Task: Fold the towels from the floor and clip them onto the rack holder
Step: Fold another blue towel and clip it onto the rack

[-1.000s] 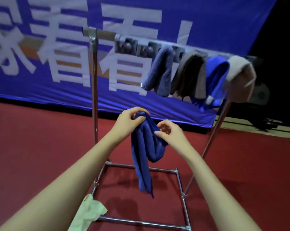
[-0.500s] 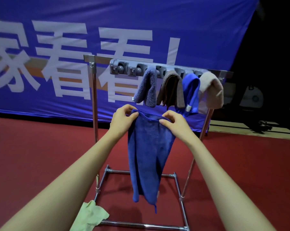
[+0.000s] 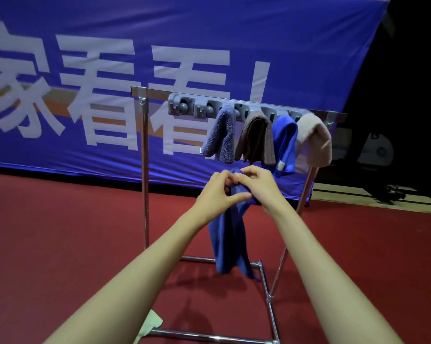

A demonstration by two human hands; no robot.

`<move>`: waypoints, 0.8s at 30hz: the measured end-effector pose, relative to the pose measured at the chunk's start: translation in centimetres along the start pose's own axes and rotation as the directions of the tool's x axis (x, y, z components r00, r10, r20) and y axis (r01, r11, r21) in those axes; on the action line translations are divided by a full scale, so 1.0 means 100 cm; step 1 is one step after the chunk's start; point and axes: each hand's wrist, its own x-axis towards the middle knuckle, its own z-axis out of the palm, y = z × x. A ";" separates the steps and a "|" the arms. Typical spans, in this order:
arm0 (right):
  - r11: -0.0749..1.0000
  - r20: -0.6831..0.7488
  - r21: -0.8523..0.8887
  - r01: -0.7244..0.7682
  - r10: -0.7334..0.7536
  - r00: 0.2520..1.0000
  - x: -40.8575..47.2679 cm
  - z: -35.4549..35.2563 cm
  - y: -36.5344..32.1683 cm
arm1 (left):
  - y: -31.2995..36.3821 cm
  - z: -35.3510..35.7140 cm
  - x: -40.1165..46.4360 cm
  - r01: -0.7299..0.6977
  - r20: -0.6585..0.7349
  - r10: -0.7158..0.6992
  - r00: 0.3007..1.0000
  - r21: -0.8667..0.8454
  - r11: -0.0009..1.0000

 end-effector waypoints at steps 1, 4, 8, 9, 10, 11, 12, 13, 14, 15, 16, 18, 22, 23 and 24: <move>1.000 -0.002 0.024 -0.016 0.016 1.000 -0.001 -0.001 -0.002 | -0.001 0.001 0.000 -0.010 -0.005 0.010 1.000 0.010 1.000; 0.994 0.027 0.088 -0.063 0.061 0.998 -0.006 -0.005 -0.006 | -0.003 0.003 -0.002 -0.057 -0.034 0.058 0.998 0.038 0.998; 0.973 0.037 0.184 -0.141 0.136 0.990 -0.008 -0.009 -0.003 | -0.005 0.008 -0.005 -0.047 -0.058 0.044 0.997 -0.059 0.997; 0.969 0.039 0.194 -0.155 0.150 0.988 -0.008 -0.010 -0.002 | -0.005 0.009 -0.006 -0.026 -0.045 0.021 0.999 -0.094 0.995; 0.966 0.037 0.200 -0.164 0.160 0.986 -0.008 -0.010 -0.001 | -0.006 0.009 -0.007 -0.015 -0.026 0.012 1.000 -0.110 0.994; 0.963 0.034 0.208 -0.169 0.166 0.986 -0.009 -0.010 0.000 | -0.007 0.010 -0.008 -0.015 -0.009 0.014 1.000 -0.110 0.994; 0.960 0.032 0.220 -0.173 0.170 0.985 -0.009 -0.010 0.000 | -0.008 0.010 -0.008 -0.017 0.005 0.018 1.000 -0.100 0.995; 0.956 0.038 0.234 -0.176 0.172 0.984 -0.009 -0.009 0.000 | -0.010 0.011 -0.008 -0.022 0.015 0.024 1.000 -0.089 0.996; 0.954 0.043 0.241 -0.179 0.174 0.984 -0.009 -0.008 0.000 | -0.011 0.012 -0.008 -0.026 0.021 0.027 0.999 -0.074 0.997; 0.955 0.045 0.238 -0.179 0.174 0.984 -0.009 -0.008 -0.001 | -0.013 0.013 -0.008 -0.025 0.019 0.026 0.999 -0.061 0.998; 0.957 0.043 0.231 -0.176 0.171 0.984 -0.009 -0.008 -0.001 | -0.014 0.014 -0.008 -0.015 0.007 0.015 1.000 -0.053 0.998; 0.960 0.044 0.233 -0.157 0.151 0.988 -0.009 -0.011 -0.001 | -0.018 0.013 -0.007 -0.004 -0.024 0.002 1.000 -0.066 0.998; 0.965 0.067 0.229 -0.127 0.115 0.991 -0.010 -0.018 -0.002 | -0.021 0.005 -0.002 0.032 0.016 -0.029 0.999 -0.209 0.977; 0.967 0.073 0.221 -0.128 0.114 0.991 -0.009 -0.018 -0.002 | -0.022 0.004 -0.002 0.066 0.049 -0.054 0.997 -0.291 0.955; 0.969 0.082 0.212 -0.130 0.115 0.990 -0.009 -0.018 -0.001 | -0.023 0.004 -0.002 0.103 0.069 -0.083 0.994 -0.368 0.924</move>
